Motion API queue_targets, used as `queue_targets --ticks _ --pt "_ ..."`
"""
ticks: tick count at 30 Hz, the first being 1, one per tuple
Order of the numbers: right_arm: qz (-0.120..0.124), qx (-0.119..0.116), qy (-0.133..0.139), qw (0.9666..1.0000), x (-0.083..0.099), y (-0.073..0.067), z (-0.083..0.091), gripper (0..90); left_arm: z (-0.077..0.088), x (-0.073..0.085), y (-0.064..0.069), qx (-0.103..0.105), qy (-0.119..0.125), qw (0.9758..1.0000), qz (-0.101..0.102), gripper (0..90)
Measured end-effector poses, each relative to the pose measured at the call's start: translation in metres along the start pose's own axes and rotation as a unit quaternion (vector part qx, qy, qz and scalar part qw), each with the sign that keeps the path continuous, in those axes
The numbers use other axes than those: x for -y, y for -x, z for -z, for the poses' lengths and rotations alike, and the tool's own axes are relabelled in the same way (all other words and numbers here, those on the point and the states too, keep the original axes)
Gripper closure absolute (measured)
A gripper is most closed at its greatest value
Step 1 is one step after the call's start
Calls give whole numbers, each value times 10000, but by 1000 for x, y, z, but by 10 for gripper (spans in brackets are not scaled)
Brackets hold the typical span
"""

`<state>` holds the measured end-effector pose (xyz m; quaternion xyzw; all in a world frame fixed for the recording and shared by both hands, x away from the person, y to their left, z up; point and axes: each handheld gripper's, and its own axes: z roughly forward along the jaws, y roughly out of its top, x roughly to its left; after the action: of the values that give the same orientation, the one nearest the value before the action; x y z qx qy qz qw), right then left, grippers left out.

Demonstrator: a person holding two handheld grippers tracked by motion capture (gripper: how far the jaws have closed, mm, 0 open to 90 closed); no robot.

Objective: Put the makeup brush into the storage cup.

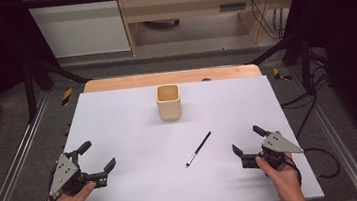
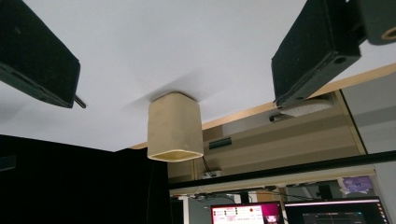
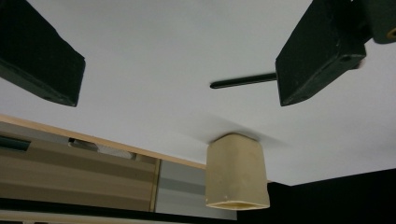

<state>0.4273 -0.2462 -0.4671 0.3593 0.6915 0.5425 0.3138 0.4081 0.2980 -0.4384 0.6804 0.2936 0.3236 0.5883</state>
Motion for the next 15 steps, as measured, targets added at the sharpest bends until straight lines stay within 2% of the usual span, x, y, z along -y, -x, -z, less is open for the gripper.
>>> queue_targets --ticks 9,10,12,14,15 --pt "9 73 28 10000 -3 -2 2 16 0 1 8 124 -170 9998 -54 10" --pt "5 88 34 10000 -4 -2 2 16 -3 0 9 175 -213 9996 7 10" --pt "28 109 61 9999 -5 -3 4 17 -6 -1 11 188 -248 9995 -7 10" --pt "45 140 88 9999 -6 -4 5 18 -16 -3 16 244 -431 9988 -10 12" --pt "45 140 88 9999 -6 -4 5 18 -16 -3 16 244 -431 9988 -10 13"
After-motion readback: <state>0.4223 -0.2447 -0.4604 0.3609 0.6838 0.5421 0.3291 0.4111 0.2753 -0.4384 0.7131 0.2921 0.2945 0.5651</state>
